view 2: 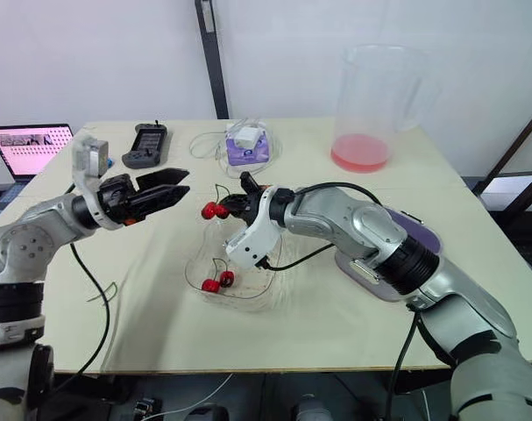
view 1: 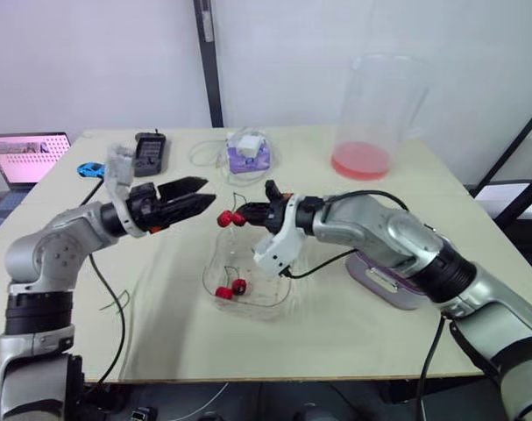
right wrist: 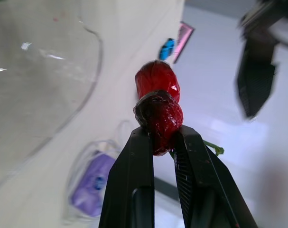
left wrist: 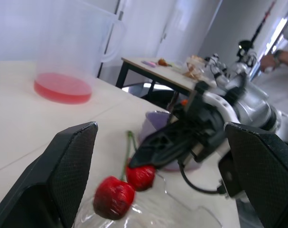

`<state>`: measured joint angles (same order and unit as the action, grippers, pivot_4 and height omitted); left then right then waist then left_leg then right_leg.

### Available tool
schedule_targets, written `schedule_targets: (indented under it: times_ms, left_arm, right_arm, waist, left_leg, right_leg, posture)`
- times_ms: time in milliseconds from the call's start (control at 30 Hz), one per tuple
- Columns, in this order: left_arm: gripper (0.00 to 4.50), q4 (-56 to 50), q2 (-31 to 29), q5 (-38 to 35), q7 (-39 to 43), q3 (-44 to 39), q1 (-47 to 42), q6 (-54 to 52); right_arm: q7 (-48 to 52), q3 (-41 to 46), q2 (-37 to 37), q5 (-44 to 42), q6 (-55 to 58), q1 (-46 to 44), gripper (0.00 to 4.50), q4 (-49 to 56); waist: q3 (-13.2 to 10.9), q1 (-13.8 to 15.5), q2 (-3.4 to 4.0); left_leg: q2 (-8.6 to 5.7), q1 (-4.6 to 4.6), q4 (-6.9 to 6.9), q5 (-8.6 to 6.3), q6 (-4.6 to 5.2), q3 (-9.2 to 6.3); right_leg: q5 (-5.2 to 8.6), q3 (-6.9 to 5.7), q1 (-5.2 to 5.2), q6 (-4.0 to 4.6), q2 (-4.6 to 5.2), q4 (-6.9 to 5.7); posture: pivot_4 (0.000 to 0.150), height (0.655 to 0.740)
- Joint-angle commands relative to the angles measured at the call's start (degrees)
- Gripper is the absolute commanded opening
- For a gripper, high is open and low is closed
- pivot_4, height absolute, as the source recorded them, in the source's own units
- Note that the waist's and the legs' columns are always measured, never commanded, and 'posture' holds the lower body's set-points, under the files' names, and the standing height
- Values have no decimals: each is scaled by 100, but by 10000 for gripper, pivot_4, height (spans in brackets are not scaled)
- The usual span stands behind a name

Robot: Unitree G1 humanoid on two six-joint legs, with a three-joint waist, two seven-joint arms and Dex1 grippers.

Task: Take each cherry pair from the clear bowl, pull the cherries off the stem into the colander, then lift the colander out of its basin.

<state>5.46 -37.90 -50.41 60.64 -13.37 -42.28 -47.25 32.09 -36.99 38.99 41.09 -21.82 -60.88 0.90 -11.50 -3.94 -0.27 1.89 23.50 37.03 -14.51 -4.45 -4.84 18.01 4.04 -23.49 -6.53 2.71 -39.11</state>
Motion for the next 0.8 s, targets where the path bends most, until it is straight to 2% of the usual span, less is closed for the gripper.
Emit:
schedule_targets:
  times_ms: [33, 300, 500, 600, 800]
  left_arm:
    - [45000, -12, -37, 188, -51, 185, -273, -17]
    - [45000, 86, 298, 579, -337, 505, -638, 128]
    - [45000, 78, 524, 503, -392, 406, -680, 106]
    - [36827, 130, 567, 508, -393, 399, -689, 113]
    - [5013, 228, 644, 455, -451, 361, -778, 56]
  right_arm:
    - [-206, 370, -127, 218, -177, 19, 5274, 102]
    - [0, 643, -400, 397, -184, 77, 5274, 211]
    - [119, 805, -548, 434, -115, 27, 5274, 161]
    - [187, 874, -581, 426, -127, 24, 4948, 171]
    - [350, 904, -589, 427, -140, 26, 4948, 134]
  waist:
    - [0, -2, 0]
    - [0, -1, 0]
    - [0, -4, 0]
    - [0, -4, 0]
    - [0, 1, 0]
  left_leg:
    - [-1, 0, 0, 1, -2, 0]
    - [-2, 0, 0, 6, -10, 0]
    - [-2, -2, -1, 7, -12, 0]
    - [-2, -2, -1, 7, -12, 0]
    - [-3, -2, 1, 7, -12, 0]
  right_leg:
    - [0, 0, 0, 0, 1, 0]
    - [0, 0, 3, 0, 2, 0]
    - [0, 1, 2, 0, 2, 0]
    - [0, 0, 2, 0, 1, 0]
    - [0, 0, 4, 0, 4, 0]
  posture:
    - [1500, 7332]
    - [1500, 7332]
    - [1500, 7332]
    - [1500, 7332]
    - [1500, 7332]
